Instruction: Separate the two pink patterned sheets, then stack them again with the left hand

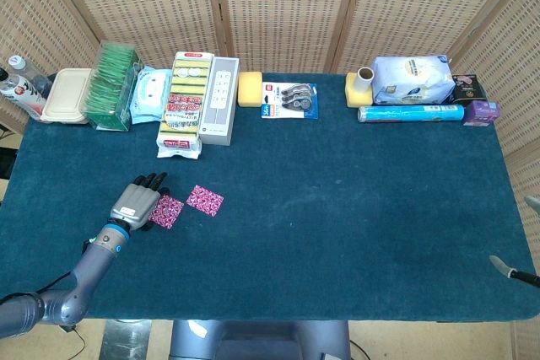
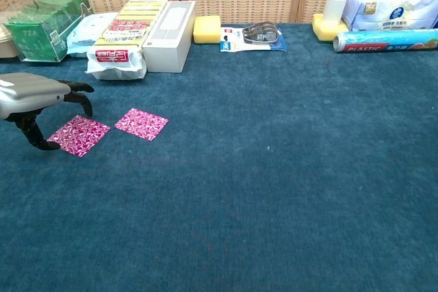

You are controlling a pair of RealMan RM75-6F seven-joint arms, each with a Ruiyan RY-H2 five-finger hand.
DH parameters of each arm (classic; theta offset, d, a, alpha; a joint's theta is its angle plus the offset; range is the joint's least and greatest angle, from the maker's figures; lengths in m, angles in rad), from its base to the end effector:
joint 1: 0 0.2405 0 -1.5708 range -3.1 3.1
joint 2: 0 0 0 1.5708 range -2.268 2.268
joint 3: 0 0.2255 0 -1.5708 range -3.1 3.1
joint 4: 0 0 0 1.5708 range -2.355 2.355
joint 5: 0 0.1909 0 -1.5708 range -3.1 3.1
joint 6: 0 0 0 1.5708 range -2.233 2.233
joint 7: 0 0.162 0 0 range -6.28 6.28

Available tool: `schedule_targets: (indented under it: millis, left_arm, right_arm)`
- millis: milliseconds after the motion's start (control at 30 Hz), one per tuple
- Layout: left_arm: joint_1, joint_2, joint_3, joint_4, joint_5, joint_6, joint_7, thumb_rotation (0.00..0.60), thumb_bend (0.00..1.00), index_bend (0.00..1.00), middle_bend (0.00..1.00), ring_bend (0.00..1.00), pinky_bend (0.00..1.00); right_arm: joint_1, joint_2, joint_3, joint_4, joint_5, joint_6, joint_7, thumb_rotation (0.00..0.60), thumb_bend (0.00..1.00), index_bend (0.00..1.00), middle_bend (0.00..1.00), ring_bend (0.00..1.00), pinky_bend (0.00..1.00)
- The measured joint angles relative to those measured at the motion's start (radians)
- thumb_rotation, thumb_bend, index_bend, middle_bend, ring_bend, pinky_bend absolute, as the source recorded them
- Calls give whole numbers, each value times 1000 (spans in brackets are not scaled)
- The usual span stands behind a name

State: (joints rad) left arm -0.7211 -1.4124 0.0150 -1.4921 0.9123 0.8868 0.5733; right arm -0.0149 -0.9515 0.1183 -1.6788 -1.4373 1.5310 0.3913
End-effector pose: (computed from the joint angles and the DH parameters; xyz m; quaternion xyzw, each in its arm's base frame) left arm -0.2125 0.3133 0.0076 -0.7941 -0.3540 -0.1691 0.4642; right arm -0.2899 -0.1784 0.2264 0.4727 -0.4622 0.4783 0.5781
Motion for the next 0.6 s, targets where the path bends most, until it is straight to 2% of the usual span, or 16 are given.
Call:
schedule_targets:
  millis: [600]
  left_arm:
    - [-1,15,13,-46,-30,-2,20,600,250,218,0,0,101]
  right_arm:
    - [-1,0,1,0,-2,3,3,600,0,115,0,0,22]
